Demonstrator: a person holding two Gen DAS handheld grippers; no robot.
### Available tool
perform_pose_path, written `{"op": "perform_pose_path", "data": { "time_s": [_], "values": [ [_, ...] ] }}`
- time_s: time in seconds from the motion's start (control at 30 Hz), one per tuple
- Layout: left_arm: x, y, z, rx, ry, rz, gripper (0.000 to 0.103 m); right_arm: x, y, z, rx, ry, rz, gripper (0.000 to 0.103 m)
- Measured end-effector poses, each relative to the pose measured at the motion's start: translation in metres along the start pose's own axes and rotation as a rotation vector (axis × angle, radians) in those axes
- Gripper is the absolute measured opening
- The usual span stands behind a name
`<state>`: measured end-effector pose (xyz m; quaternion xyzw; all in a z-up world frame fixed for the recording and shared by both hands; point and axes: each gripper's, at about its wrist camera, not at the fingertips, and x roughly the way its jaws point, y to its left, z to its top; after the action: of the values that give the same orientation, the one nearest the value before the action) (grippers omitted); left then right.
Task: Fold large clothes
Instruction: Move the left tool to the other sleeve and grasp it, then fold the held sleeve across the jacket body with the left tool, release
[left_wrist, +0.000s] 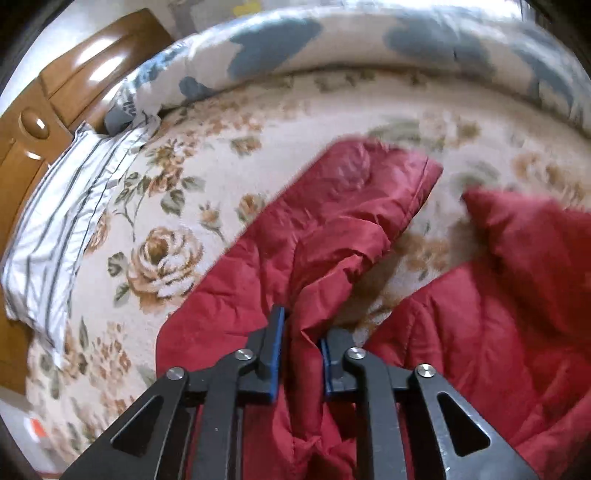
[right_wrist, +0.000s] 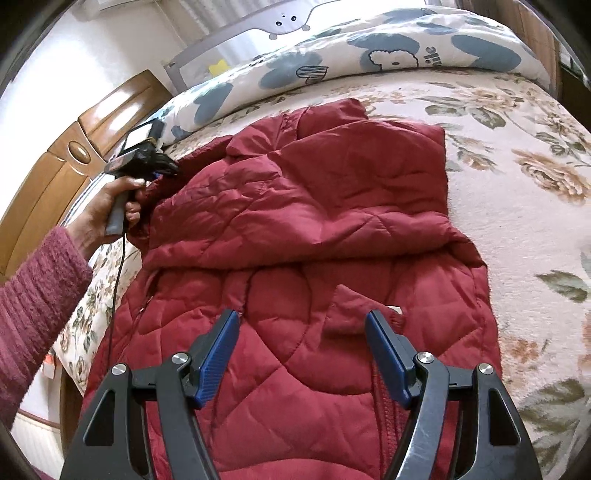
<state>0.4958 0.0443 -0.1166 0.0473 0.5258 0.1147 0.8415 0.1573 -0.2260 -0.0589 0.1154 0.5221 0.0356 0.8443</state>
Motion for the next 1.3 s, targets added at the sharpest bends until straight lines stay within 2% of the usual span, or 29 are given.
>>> {"op": "perform_pose_path", "data": {
  "time_s": [0.2, 0.3, 0.47, 0.67, 0.8, 0.97, 1.17, 1.3],
  "values": [
    [-0.059, 0.025, -0.031, -0.095, -0.125, -0.207, 0.012, -0.003, -0.002, -0.001, 0.027, -0.016, 0.009, 0.072],
    [-0.086, 0.028, -0.055, -0.102, -0.168, -0.277, 0.012, -0.004, 0.0, -0.004, 0.028, -0.017, 0.019, 0.072],
    [-0.116, 0.033, -0.09, -0.113, -0.212, -0.412, 0.011, -0.008, 0.003, -0.011, 0.036, -0.011, 0.035, 0.072],
    [-0.14, 0.033, -0.13, -0.079, -0.229, -0.522, 0.011, -0.016, -0.005, -0.015, 0.072, -0.021, 0.032, 0.072],
    [-0.149, 0.026, -0.154, -0.046, -0.212, -0.551, 0.011, -0.018, -0.011, -0.016, 0.093, -0.025, 0.033, 0.072],
    [-0.14, 0.012, -0.167, -0.003, -0.173, -0.565, 0.011, -0.018, -0.017, -0.016, 0.118, -0.026, 0.04, 0.072],
    [-0.132, -0.003, -0.165, 0.046, -0.166, -0.57, 0.011, -0.021, -0.021, -0.009, 0.121, -0.039, 0.037, 0.072],
    [-0.122, -0.011, -0.168, 0.088, -0.143, -0.563, 0.015, -0.018, -0.025, 0.007, 0.136, -0.059, 0.057, 0.072]
  ]
}}
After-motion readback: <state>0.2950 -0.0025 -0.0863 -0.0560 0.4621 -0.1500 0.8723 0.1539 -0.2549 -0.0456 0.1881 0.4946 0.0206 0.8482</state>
